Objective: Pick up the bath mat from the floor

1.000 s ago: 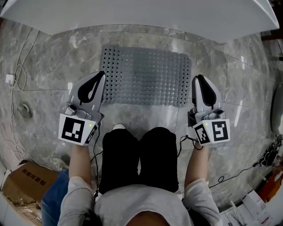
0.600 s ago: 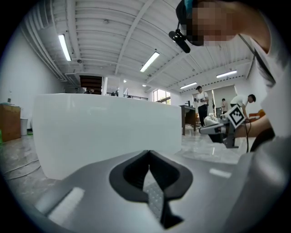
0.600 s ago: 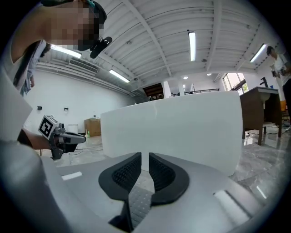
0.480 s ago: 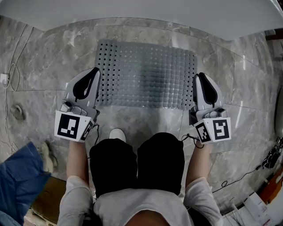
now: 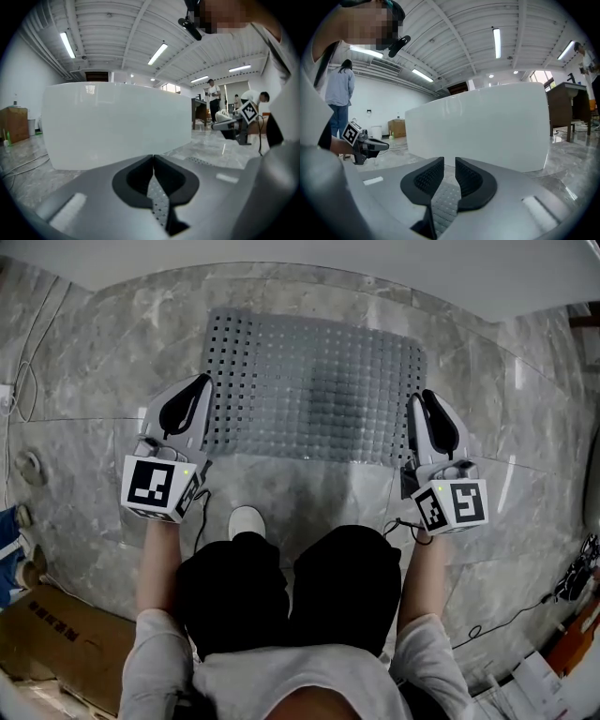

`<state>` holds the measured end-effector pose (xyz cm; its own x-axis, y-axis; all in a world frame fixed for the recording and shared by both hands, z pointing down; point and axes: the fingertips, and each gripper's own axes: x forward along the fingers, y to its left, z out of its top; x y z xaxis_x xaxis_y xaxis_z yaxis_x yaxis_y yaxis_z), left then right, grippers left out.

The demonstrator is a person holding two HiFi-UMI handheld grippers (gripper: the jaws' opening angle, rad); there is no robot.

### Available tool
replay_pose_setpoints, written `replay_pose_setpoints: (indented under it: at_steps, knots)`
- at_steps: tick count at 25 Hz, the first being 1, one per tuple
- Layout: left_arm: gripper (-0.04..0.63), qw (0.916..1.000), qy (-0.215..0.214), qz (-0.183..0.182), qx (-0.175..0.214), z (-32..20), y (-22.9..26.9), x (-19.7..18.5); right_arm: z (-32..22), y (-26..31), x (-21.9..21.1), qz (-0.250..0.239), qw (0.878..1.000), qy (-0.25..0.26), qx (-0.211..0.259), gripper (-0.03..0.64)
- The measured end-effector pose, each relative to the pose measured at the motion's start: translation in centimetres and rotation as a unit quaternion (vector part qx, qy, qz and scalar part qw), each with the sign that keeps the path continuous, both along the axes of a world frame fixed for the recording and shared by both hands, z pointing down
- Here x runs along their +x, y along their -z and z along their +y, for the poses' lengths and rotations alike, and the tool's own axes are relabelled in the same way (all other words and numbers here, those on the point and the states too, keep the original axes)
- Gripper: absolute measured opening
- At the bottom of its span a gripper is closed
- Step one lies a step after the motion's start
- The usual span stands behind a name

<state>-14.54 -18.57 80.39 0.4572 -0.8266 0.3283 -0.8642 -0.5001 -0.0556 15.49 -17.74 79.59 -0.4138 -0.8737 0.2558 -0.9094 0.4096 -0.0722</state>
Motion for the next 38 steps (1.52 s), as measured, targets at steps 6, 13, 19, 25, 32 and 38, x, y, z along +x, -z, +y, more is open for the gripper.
replay_pose_setpoints:
  at_steps: [6, 13, 19, 25, 32, 38]
  knots:
    - [0.072, 0.9987, 0.024, 0.002, -0.044, -0.3, -3.9, -1.0, 0.1, -3.0, 1.0, -0.030, 0.999, -0.002, -0.023, 0.091]
    - [0.119, 0.9942, 0.046, -0.008, -0.097, -0.9, -8.8, -2.3, -0.1, -6.8, 2.4, -0.011, 0.999, -0.005, -0.051, 0.132]
    - [0.169, 0.9891, 0.061, -0.024, -0.132, -1.4, -12.6, -3.3, -0.2, -9.9, 3.9, -0.027, 0.996, -0.017, -0.079, 0.160]
    - [0.206, 0.9831, 0.062, -0.045, -0.166, -1.8, -16.2, -4.0, -0.4, -13.0, 5.4, -0.037, 0.993, -0.037, -0.108, 0.181]
    - [0.234, 0.9739, 0.068, -0.090, -0.197, -1.9, -19.7, -5.1, -0.1, -17.0, 6.4, -0.008, 0.988, -0.038, -0.149, 0.195]
    - [0.279, 0.9667, 0.083, -0.074, -0.231, -2.2, -21.9, -5.8, 0.0, -19.6, 8.0, -0.008, 0.983, -0.061, -0.174, 0.207]
